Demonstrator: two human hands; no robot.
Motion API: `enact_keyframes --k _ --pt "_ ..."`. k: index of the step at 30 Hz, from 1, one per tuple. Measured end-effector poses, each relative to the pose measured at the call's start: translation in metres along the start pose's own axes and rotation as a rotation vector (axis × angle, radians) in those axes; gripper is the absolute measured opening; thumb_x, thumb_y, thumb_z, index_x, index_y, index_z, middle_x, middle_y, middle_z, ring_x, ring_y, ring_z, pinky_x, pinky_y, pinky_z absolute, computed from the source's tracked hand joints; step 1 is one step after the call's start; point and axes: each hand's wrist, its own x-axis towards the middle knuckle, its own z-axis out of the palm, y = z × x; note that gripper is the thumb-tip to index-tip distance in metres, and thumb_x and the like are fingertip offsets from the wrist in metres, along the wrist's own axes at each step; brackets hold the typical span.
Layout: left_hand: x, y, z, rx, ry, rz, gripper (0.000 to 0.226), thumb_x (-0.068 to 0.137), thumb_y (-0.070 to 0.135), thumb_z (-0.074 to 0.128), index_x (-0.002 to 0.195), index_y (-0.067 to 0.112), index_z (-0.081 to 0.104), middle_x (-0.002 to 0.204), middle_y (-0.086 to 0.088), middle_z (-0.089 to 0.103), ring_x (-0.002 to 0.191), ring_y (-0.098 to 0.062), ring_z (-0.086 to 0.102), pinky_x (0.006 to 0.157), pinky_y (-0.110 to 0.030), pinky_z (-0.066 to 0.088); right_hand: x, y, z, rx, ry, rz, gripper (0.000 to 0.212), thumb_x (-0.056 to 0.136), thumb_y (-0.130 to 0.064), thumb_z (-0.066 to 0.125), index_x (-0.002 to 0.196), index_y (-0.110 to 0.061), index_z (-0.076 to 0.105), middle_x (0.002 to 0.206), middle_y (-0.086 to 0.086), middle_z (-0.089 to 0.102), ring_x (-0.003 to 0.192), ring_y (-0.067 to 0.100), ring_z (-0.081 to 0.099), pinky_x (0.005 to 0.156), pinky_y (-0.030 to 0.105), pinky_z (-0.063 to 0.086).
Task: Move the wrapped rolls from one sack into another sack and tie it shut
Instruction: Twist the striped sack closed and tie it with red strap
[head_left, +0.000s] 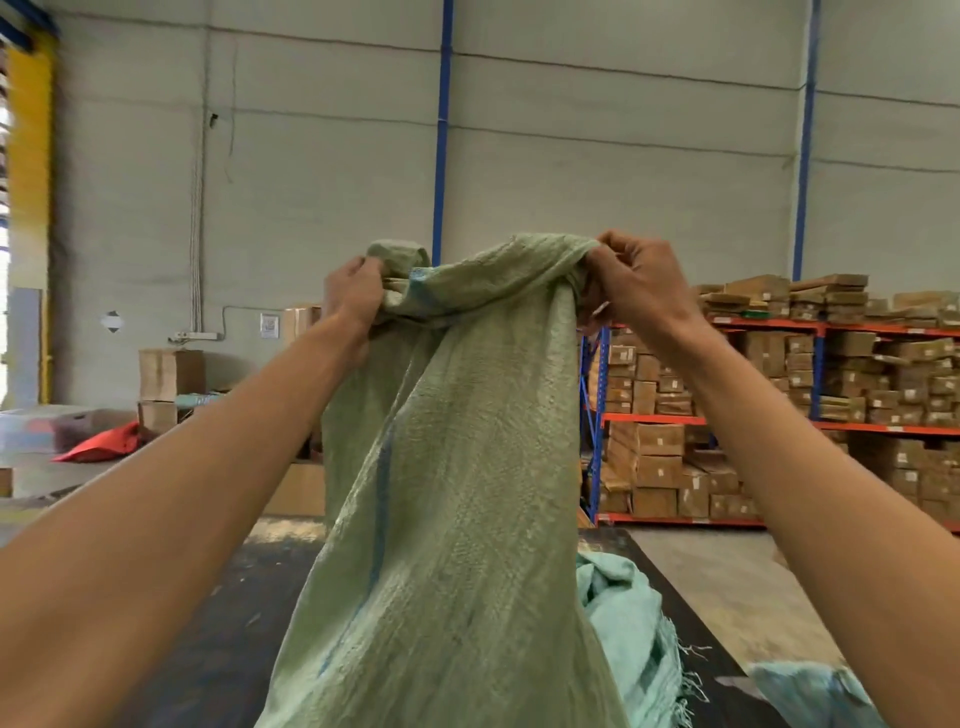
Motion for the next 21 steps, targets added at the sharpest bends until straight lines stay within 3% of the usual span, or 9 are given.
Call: enact_keyframes --k 2,6,8,10,13,15,17,19,21 --pt "-0.012 0.003 0.011 -0.015 -0.19 0.002 0.014 0.084 0.023 0.056 0.081 0.016 0.068 0.076 -0.006 0.065 0.074 -0.023 0.061 0.066 -0.033 0.053 0.006 0.002 0.015 -0.005 0.111 0.023 0.026 0.103 -0.026 0.047 0.086 -0.009 0.058 0.075 0.007 0.058 0.063 0.022 0.061 0.052 0.037 0.058" --pt "-0.03 0.006 0.019 -0.003 -0.628 0.04 0.026 0.084 0.032 0.061 0.099 0.012 0.068 0.089 -0.005 0.071 0.082 -0.019 0.068 0.067 -0.025 0.054 0.025 0.006 0.035 0.007 0.069 0.181 0.025 0.105 -0.027 0.037 0.099 -0.009 0.053 0.1 0.013 0.059 0.089 0.028 0.062 0.079 0.052 0.06" --pt "-0.039 0.007 0.02 -0.046 -0.774 0.069 0.054 0.08 0.044 0.07 0.119 0.007 0.062 0.105 -0.008 0.071 0.097 -0.022 0.069 0.077 -0.029 0.056 0.033 0.004 0.039 0.06 0.069 0.159 0.022 0.106 -0.021 0.036 0.11 -0.007 0.052 0.108 0.018 0.061 0.094 0.028 0.062 0.083 0.05 0.059" --pt "-0.045 0.01 0.022 -0.001 -0.886 0.08 0.086 0.062 0.055 0.084 0.127 0.006 0.057 0.115 -0.011 0.068 0.108 -0.027 0.067 0.088 -0.033 0.055 0.039 0.002 0.044 0.141 0.113 0.091 0.018 0.104 -0.013 0.038 0.11 -0.007 0.054 0.101 0.016 0.062 0.086 0.024 0.06 0.076 0.043 0.058" --pt "-0.049 0.012 0.03 0.293 -0.744 0.301 0.068 0.056 0.034 0.093 0.113 0.007 0.066 0.105 -0.006 0.074 0.101 -0.02 0.071 0.091 -0.036 0.056 0.041 -0.008 0.049 0.295 0.118 -0.061 0.022 0.095 0.004 0.044 0.096 -0.013 0.059 0.089 0.009 0.06 0.079 0.019 0.057 0.067 0.028 0.052" --pt "-0.046 0.01 0.029 0.314 -0.589 0.398 0.042 0.066 0.013 0.089 0.103 0.006 0.071 0.094 -0.004 0.076 0.09 -0.015 0.072 0.083 -0.031 0.057 0.04 -0.009 0.047 0.613 0.087 -0.101 0.028 0.089 0.012 0.043 0.092 -0.012 0.057 0.089 0.011 0.059 0.08 0.024 0.058 0.069 0.03 0.052" --pt "-0.037 0.004 0.021 0.201 -0.436 0.407 0.021 0.074 -0.001 0.079 0.093 0.007 0.073 0.083 0.0 0.076 0.081 -0.012 0.072 0.08 -0.032 0.057 0.039 -0.001 0.042 0.907 0.053 -0.027 0.025 0.089 0.008 0.044 0.099 -0.012 0.055 0.099 0.014 0.058 0.089 0.03 0.062 0.081 0.037 0.056" --pt "-0.03 -0.003 0.01 0.038 -0.367 0.351 0.019 0.073 -0.004 0.074 0.088 0.007 0.073 0.078 0.0 0.075 0.075 -0.015 0.07 0.077 -0.032 0.057 0.035 0.018 0.038 0.782 0.108 0.112 0.022 0.094 -0.002 0.045 0.109 -0.015 0.054 0.112 0.014 0.057 0.103 0.034 0.064 0.089 0.046 0.056" --pt "-0.03 -0.006 0.002 -0.132 -0.424 0.268 0.022 0.069 0.002 0.065 0.09 0.003 0.071 0.077 -0.004 0.073 0.072 -0.018 0.069 0.071 -0.03 0.058 0.031 0.048 0.042 0.376 0.121 0.262 0.029 0.095 -0.008 0.049 0.122 -0.015 0.055 0.115 0.009 0.059 0.105 0.029 0.061 0.082 0.043 0.054"
